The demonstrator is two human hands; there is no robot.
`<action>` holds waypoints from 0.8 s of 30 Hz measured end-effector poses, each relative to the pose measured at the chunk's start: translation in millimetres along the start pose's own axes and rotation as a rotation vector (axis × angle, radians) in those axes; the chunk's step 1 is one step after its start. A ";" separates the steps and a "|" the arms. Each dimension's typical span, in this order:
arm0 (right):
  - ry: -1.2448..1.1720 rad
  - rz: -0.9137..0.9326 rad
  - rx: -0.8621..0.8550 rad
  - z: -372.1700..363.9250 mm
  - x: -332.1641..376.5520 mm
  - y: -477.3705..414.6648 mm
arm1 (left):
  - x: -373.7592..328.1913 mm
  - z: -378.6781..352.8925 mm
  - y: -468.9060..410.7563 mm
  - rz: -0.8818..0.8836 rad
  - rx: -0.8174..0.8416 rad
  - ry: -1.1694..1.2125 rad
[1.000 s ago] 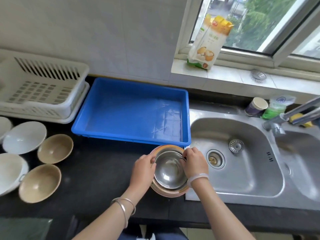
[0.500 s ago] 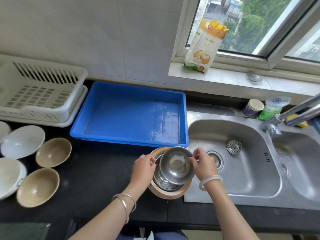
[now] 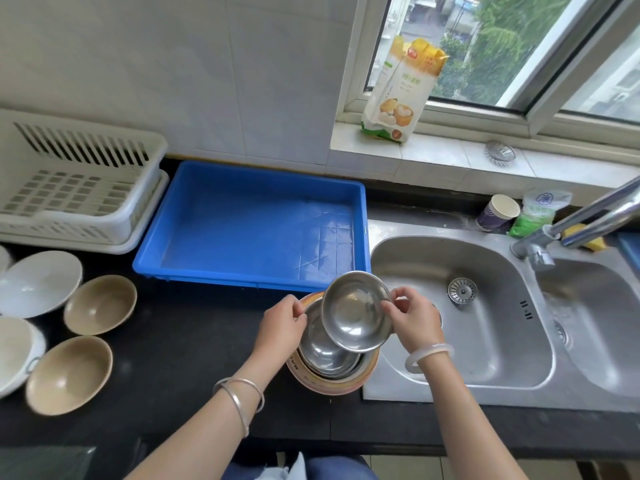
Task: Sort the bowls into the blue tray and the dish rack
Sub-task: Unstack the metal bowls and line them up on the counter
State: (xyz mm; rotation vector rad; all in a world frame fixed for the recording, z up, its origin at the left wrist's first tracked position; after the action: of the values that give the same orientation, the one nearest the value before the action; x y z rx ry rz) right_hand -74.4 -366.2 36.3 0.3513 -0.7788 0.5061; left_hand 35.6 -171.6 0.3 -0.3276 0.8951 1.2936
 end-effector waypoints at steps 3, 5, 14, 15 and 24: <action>-0.073 0.038 0.007 -1.8 15.7 -1.9 | 5.6 21.7 -6.6 0.105 -0.023 0.132; -0.117 0.049 0.024 -6.9 26.7 -3.9 | 12.6 38.4 -9.0 0.163 -0.069 0.213; -0.164 0.085 0.227 -84.7 63.5 -2.3 | 86.1 101.6 13.1 0.400 -0.339 0.413; -0.154 0.080 0.255 -96.9 65.7 -1.1 | 97.1 106.7 17.7 0.434 -0.363 0.426; -0.084 0.023 0.527 -212.7 91.5 33.3 | 187.8 126.4 61.7 0.725 -0.569 0.489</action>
State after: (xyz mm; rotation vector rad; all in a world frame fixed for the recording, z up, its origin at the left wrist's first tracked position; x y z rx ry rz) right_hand 84.6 -209.5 -33.5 0.8565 -0.7241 0.7212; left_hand 28.9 59.5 -39.8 -0.8433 1.0871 2.2052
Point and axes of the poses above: each hand's wrist, its own y-axis away from the middle knuckle, its own z-axis out of the back of the hand, x = y × z, the point moved 4 cm from there along -y, towards the middle knuckle, and after that the axes turned 11 degrees about -x, right-handed, at the moved point
